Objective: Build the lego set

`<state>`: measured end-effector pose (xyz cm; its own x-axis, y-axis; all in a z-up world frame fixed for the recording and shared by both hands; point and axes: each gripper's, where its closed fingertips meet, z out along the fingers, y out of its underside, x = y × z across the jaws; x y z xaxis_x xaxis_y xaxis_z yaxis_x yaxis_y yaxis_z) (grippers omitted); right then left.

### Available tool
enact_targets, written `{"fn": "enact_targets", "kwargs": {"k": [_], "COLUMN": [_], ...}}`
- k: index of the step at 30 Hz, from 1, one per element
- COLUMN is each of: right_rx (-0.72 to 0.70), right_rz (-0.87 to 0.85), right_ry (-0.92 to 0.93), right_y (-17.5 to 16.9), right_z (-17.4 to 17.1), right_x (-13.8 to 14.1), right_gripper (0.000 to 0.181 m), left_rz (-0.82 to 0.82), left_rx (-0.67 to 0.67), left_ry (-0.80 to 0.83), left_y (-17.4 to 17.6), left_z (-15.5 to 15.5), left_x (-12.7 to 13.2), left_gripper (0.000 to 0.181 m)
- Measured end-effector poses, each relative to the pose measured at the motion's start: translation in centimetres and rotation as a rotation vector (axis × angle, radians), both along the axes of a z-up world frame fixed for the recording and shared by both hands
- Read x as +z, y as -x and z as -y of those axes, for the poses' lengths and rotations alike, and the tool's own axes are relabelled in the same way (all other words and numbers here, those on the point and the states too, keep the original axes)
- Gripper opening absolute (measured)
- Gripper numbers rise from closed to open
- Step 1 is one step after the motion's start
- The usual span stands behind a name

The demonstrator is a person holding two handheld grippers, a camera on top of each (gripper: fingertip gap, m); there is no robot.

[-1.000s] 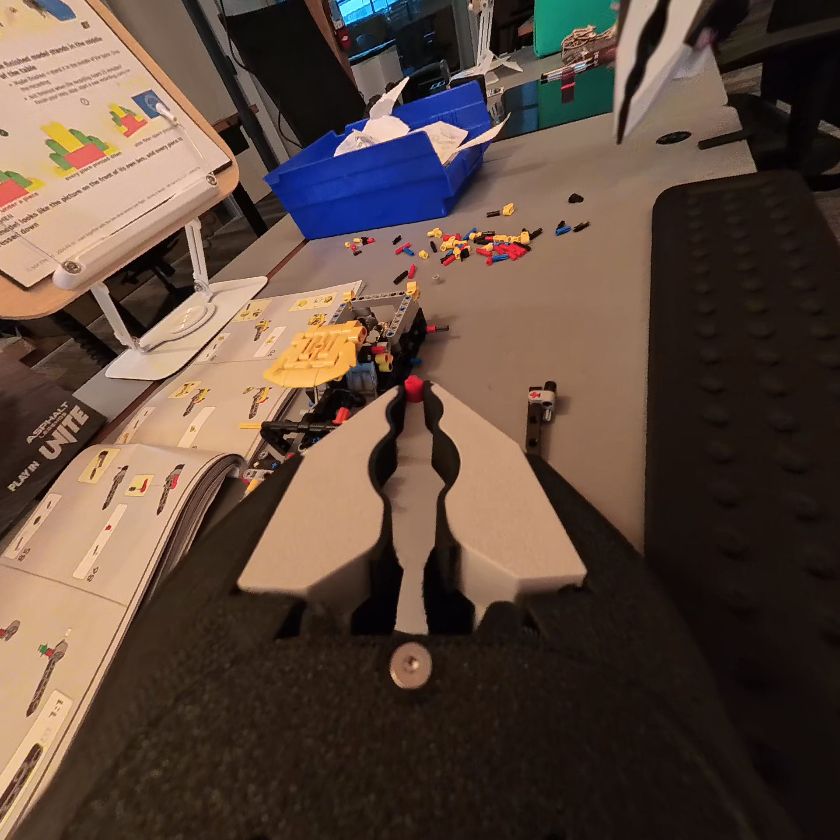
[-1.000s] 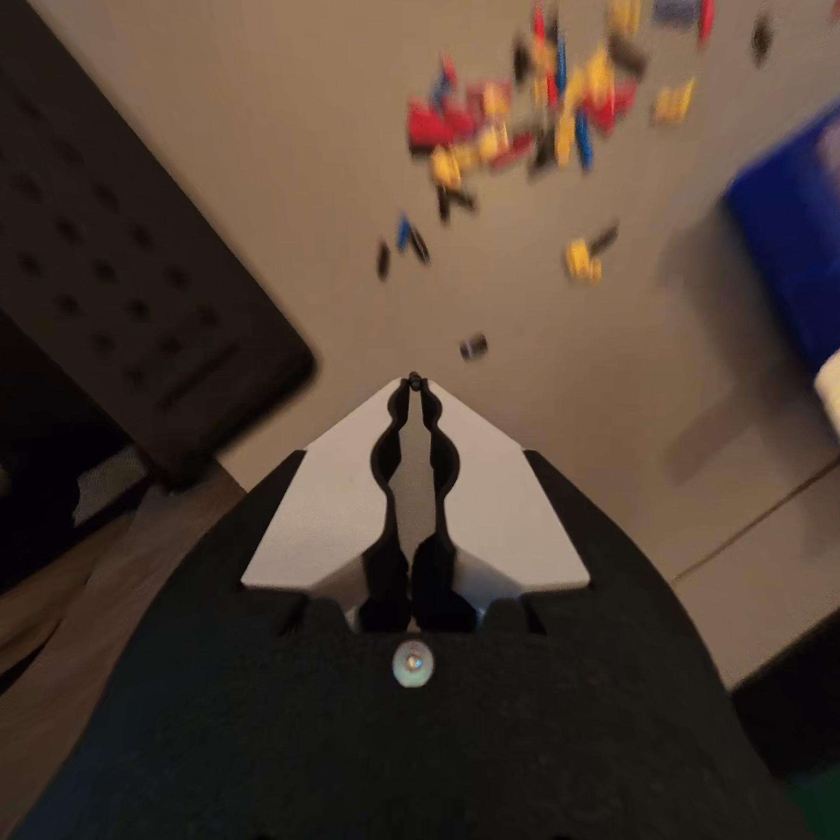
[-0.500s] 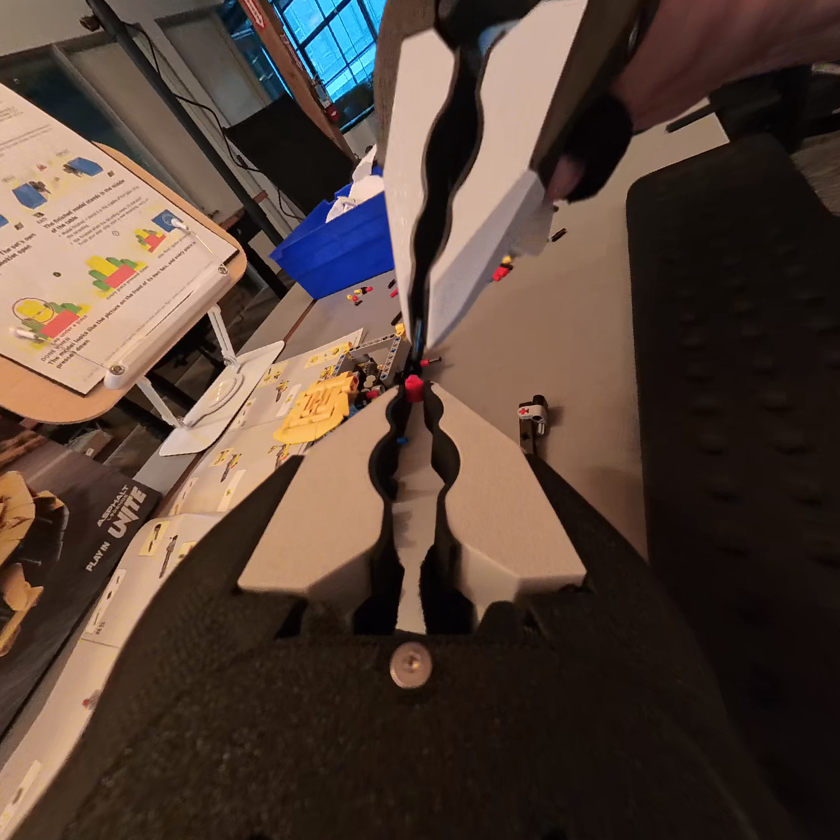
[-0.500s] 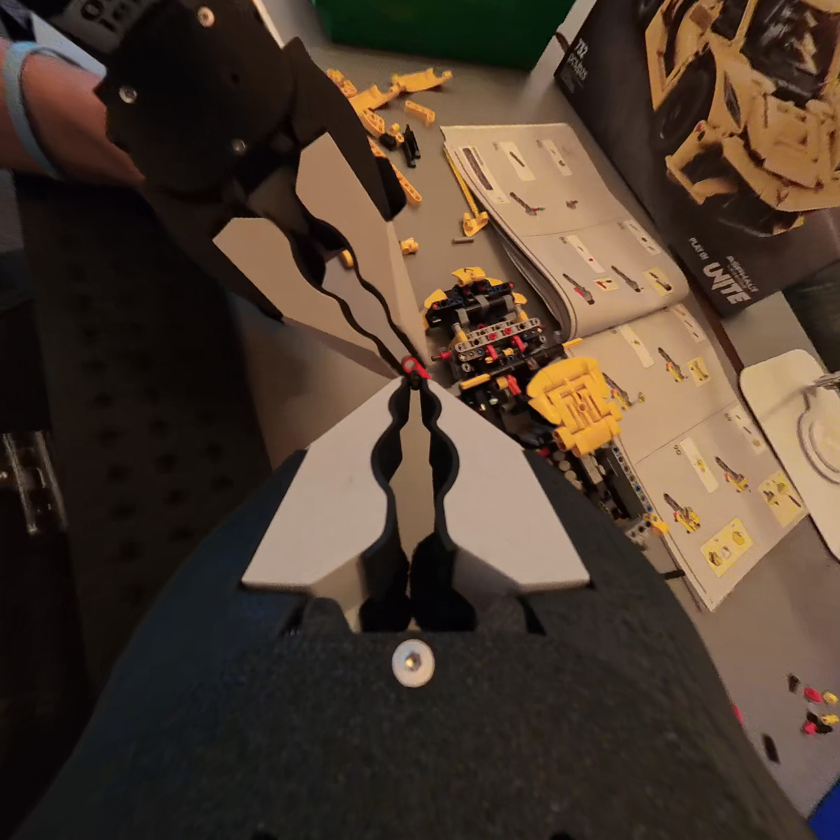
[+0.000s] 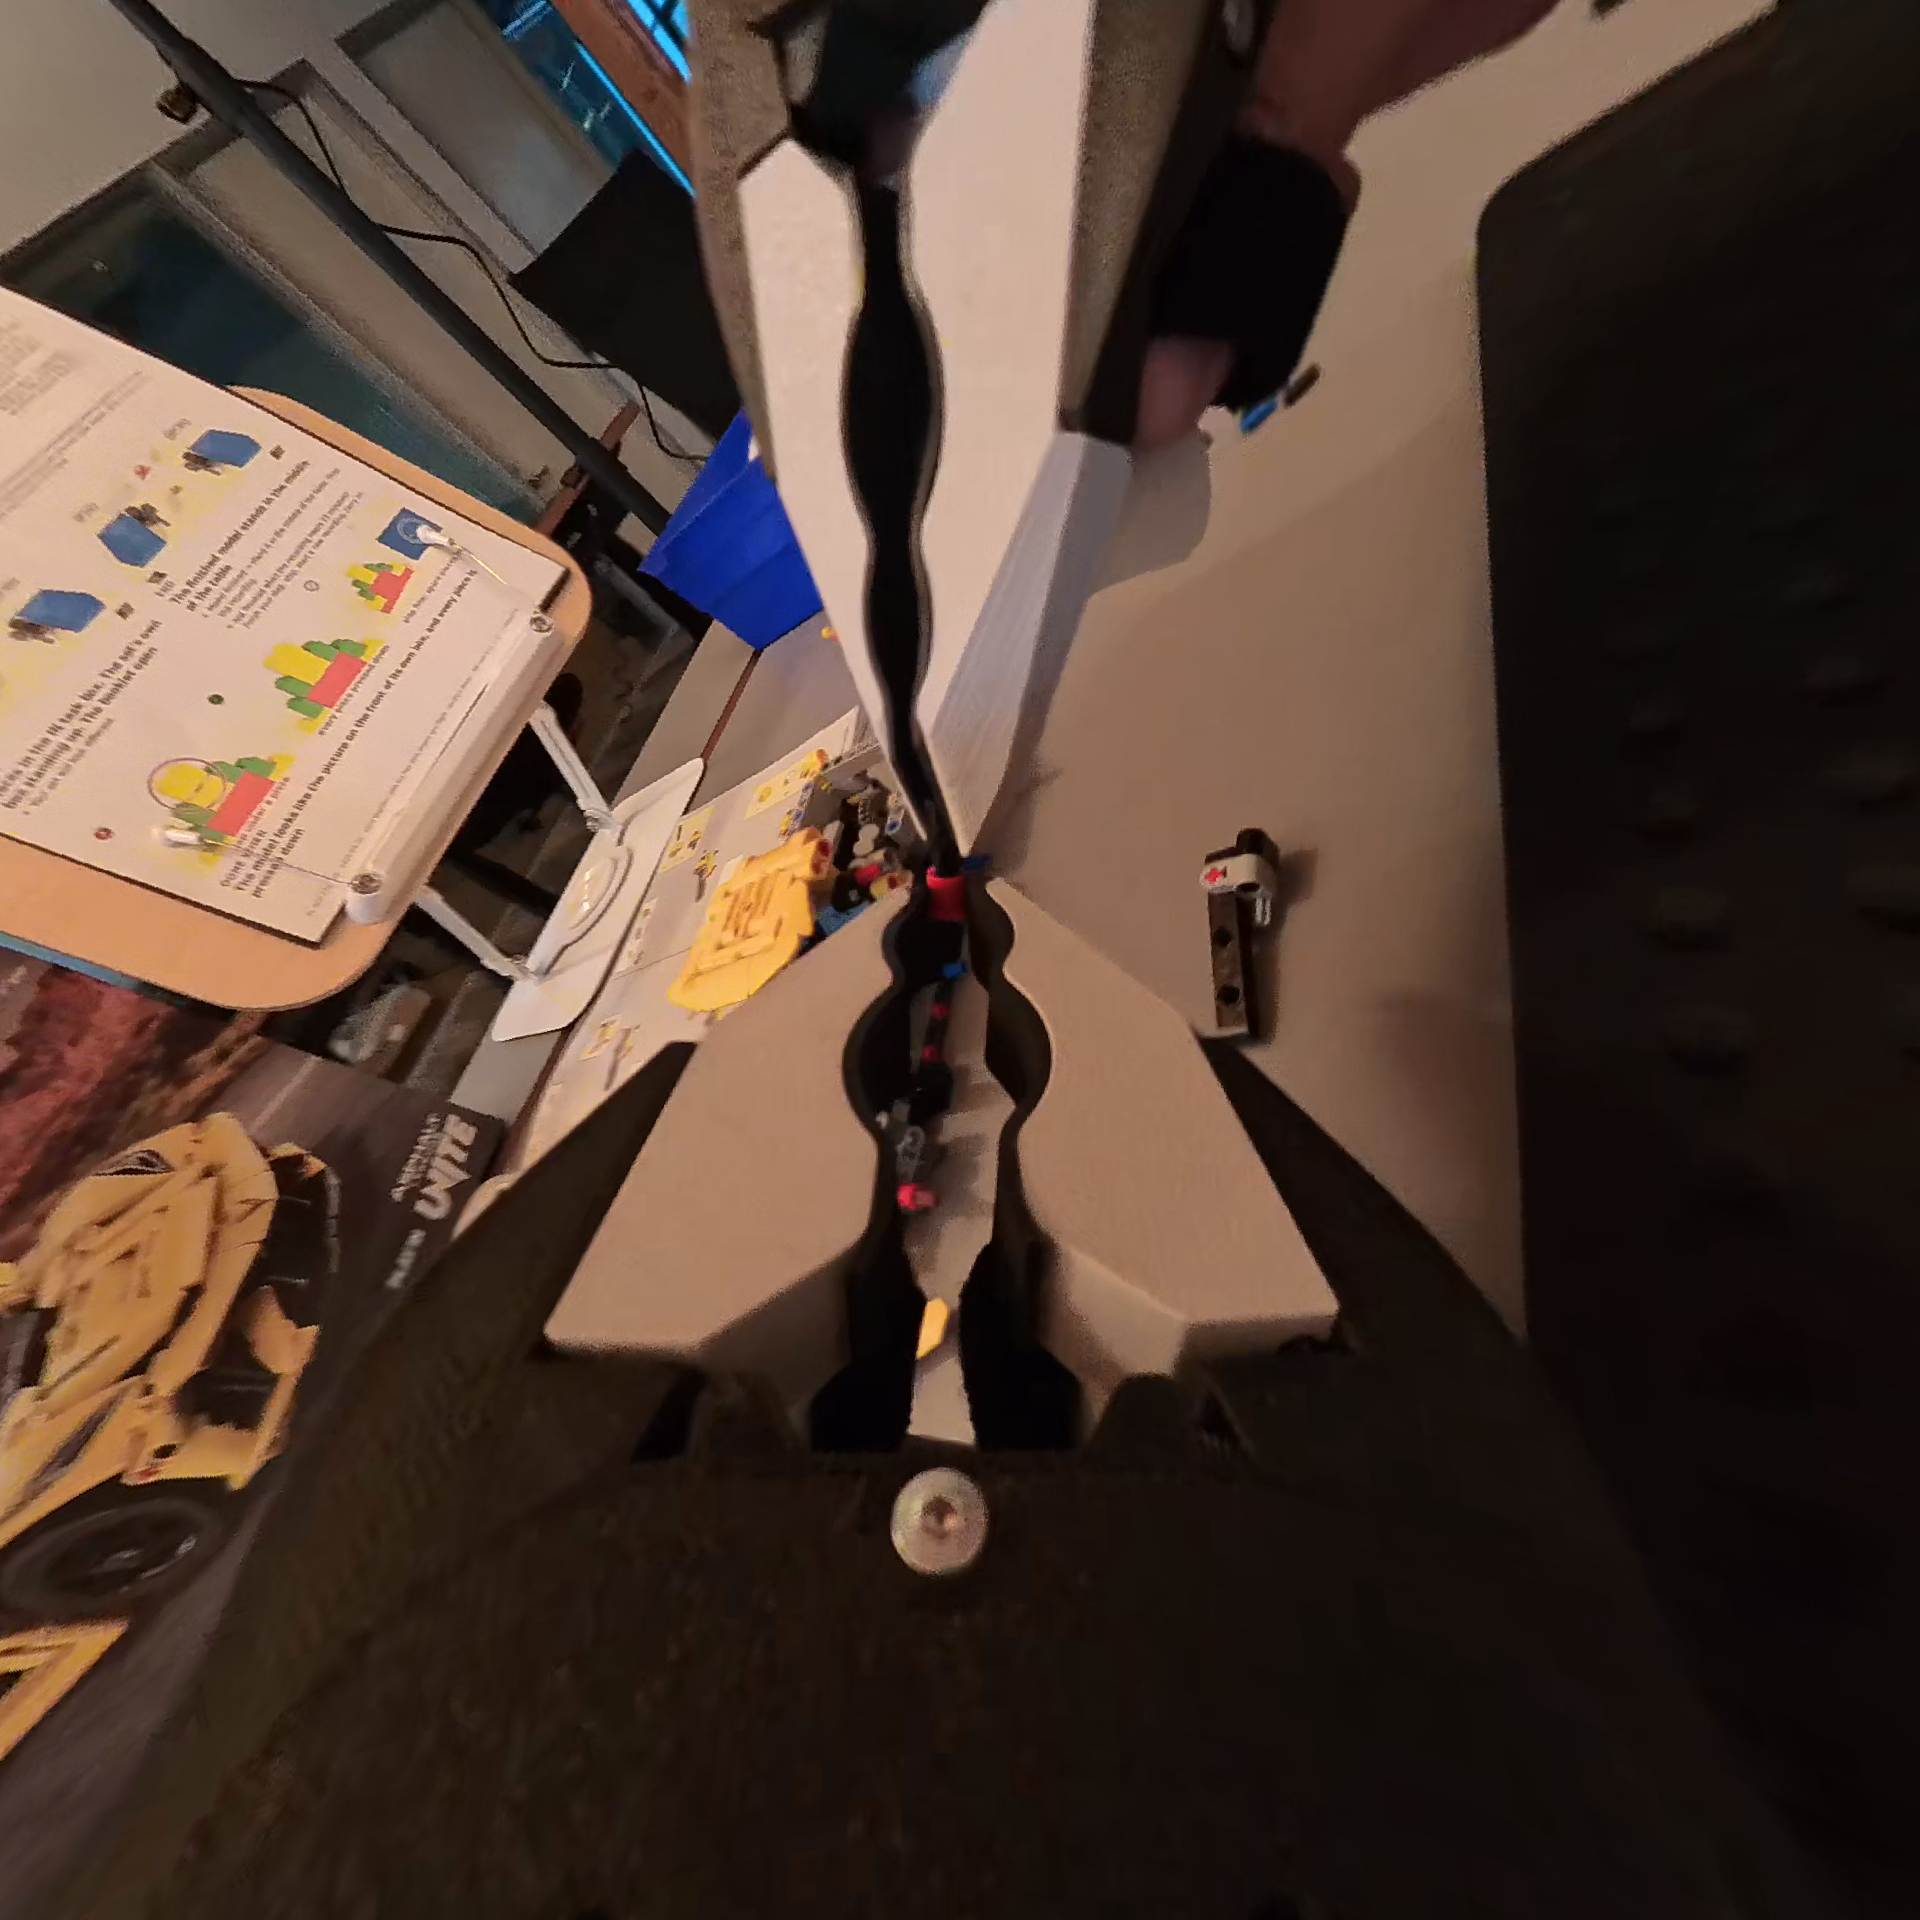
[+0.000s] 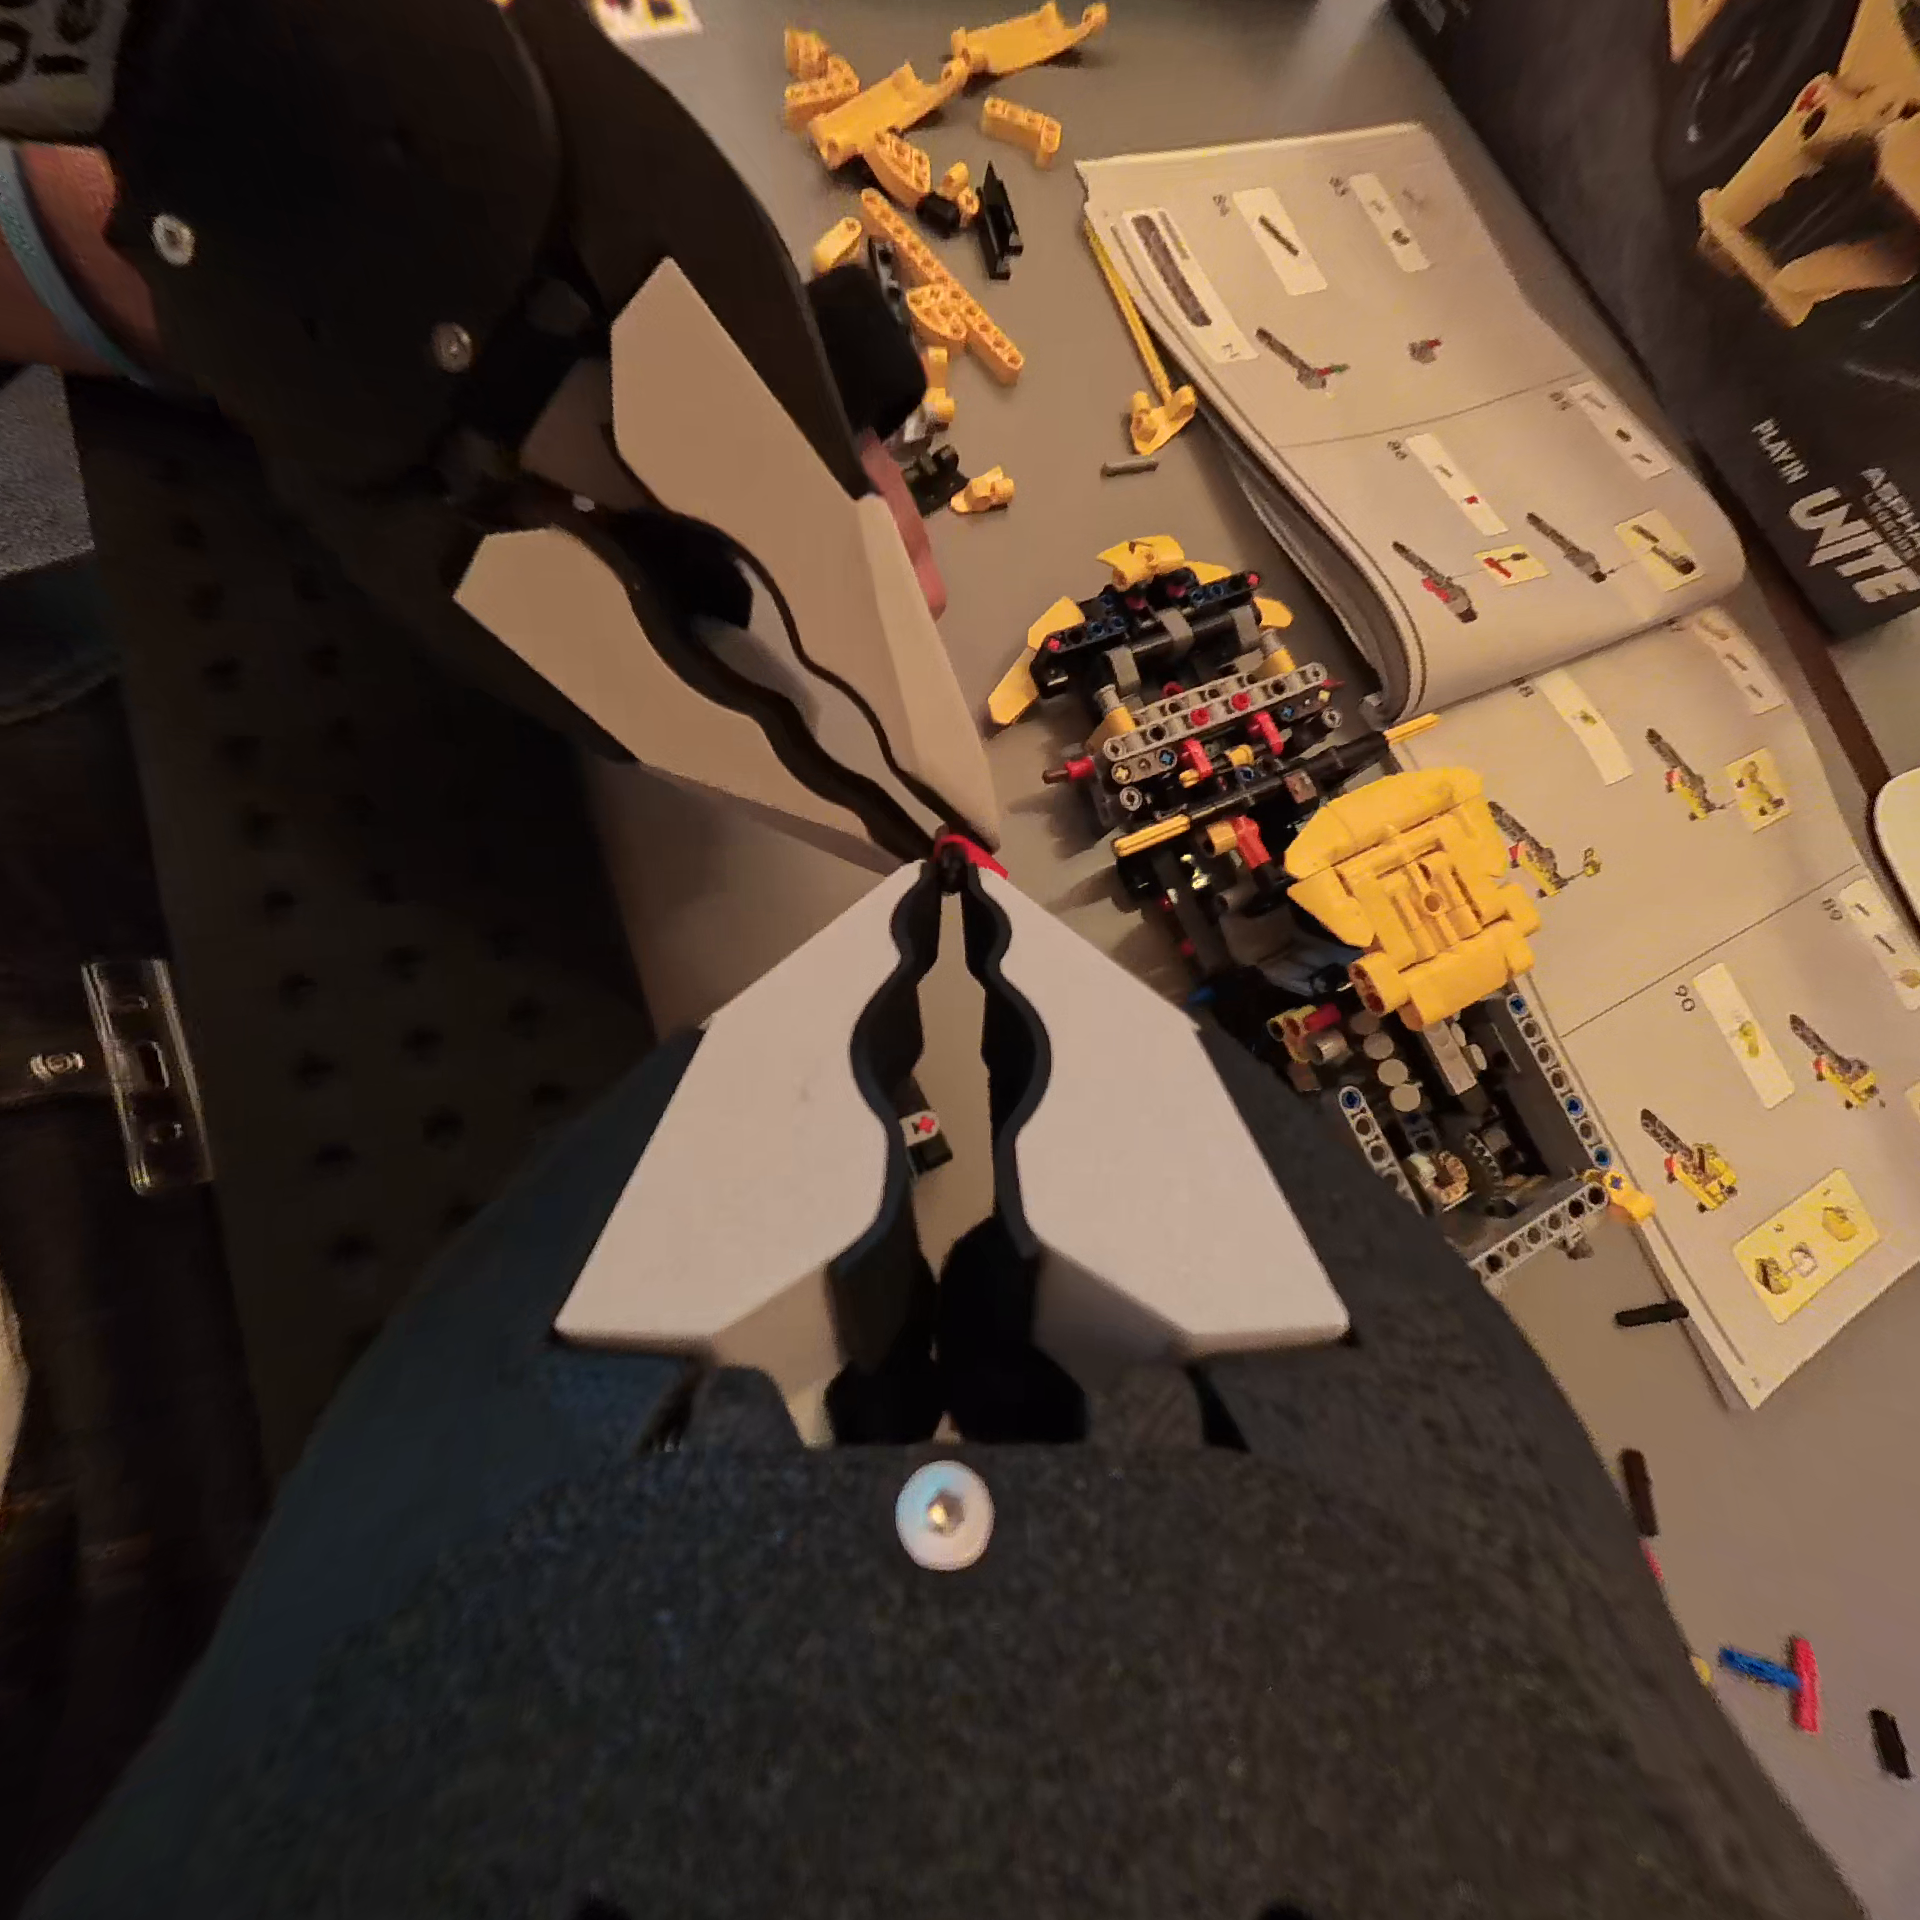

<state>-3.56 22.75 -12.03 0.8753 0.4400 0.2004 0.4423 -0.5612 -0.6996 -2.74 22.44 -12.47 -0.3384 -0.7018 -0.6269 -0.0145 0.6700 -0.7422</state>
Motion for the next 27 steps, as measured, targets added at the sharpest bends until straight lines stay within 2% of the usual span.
{"fn": "enact_targets", "kwargs": {"k": [3, 6, 8, 10, 12, 15, 17, 20, 22, 27], "right_rx": [-0.013, -0.029, -0.047, -0.067, -0.073, -0.084, -0.09, -0.073, -0.067, -0.113], "right_rz": [-0.002, -0.059, -0.131, -0.279, -0.373, -0.289, -0.272, 0.008, 0.123, 0.053], "right_ry": [0.025, 0.002, 0.0, -0.014, -0.018, -0.004, -0.012, 0.036, 0.041, 0.088], "right_y": [-0.1, -0.1, 0.0, 0.1, 0.1, 0.0, 0.0, -0.4, -0.5, -0.5], "right_z": [0.1, 0.0, -0.1, -0.3, -0.2, -0.2, -0.3, -0.1, -0.3, -0.3], "right_x": [-0.5, -0.5, -0.4, 0.2, 0.2, -1.0, -0.8, -2.0, -2.3, -3.6], "right_gripper": [0.004, 0.004, 0.004, 0.004, 0.003, 0.003, 0.003, 0.003, 0.003, 0.003], "left_rz": [0.003, -0.021, -0.039, -0.032, -0.033, -0.065, -0.066, -0.07, -0.075, -0.115], "left_rx": [0.021, 0.026, 0.014, 0.01, 0.017, 0.041, 0.046, 0.073, 0.088, 0.105], "left_ry": [-0.08, -0.034, 0.029, 0.078, 0.081, 0.007, 0.024, -0.119, -0.17, -0.242], "left_y": [-0.1, -0.2, -0.1, 0.0, 0.0, -0.1, -0.2, -0.4, -0.5, -0.5], "left_z": [0.0, -0.1, -0.2, -0.2, -0.2, -0.2, -0.2, -0.2, -0.3, -0.6], "left_x": [-0.5, -0.5, -0.3, 0.2, 0.2, -0.9, -0.7, -1.9, -2.2, -3.4], "left_gripper": [0.006, 0.006, 0.005, 0.005, 0.005, 0.005, 0.005, 0.004, 0.004, 0.004]}}
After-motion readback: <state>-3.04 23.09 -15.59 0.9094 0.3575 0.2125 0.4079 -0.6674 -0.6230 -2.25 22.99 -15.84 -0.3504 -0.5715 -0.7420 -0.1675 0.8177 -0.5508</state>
